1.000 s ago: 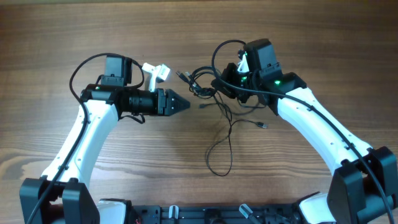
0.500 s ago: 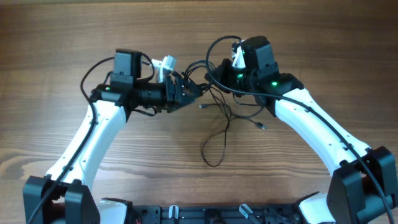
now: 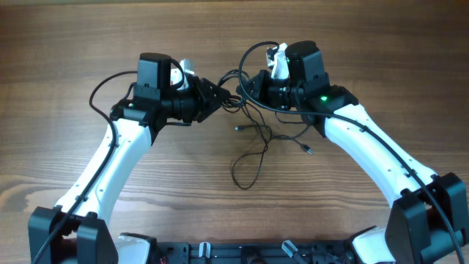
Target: Untangle cables
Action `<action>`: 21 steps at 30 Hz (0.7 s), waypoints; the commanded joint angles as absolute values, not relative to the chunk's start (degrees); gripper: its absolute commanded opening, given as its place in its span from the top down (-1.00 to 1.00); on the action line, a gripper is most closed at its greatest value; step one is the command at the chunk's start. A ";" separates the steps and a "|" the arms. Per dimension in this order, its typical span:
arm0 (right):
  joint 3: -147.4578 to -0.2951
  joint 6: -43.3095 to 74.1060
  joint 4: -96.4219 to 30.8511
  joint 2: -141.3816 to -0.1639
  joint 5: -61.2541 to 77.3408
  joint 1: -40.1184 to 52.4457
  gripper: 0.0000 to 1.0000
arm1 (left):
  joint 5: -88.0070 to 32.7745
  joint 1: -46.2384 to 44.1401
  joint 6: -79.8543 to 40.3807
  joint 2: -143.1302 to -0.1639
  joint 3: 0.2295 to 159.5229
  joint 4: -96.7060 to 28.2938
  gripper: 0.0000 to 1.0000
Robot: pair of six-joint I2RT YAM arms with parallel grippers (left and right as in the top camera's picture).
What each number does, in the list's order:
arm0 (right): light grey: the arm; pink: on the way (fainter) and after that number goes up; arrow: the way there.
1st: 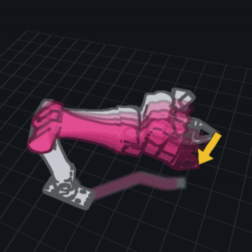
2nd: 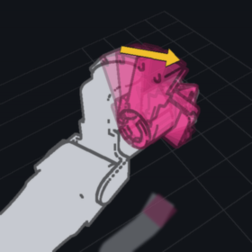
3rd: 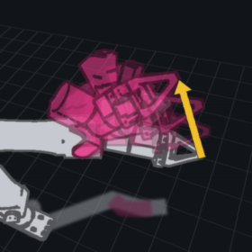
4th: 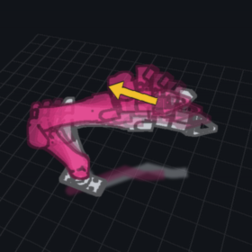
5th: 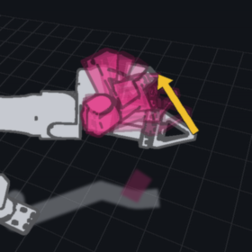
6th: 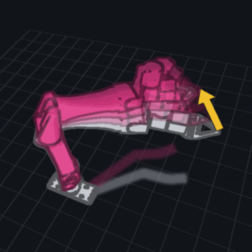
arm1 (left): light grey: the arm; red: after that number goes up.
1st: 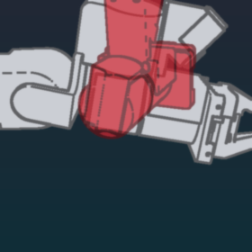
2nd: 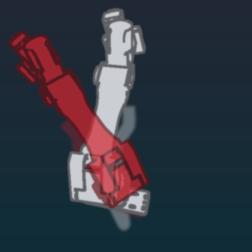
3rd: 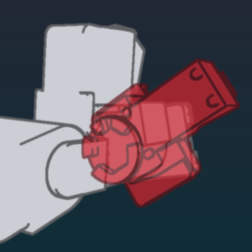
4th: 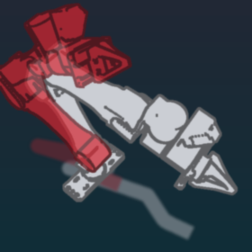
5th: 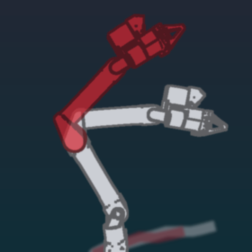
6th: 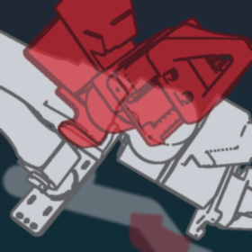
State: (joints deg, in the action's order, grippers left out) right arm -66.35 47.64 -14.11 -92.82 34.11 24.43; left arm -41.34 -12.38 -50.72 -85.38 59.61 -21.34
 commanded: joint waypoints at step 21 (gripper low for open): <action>-66.61 36.05 -32.86 -93.45 12.93 24.73 0.92 | -35.86 -11.99 -49.67 -84.53 60.01 -23.03 0.92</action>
State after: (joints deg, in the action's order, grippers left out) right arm -66.83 42.00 -28.69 -92.86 27.05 24.97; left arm -37.82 -13.13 -52.40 -85.38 59.61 -23.05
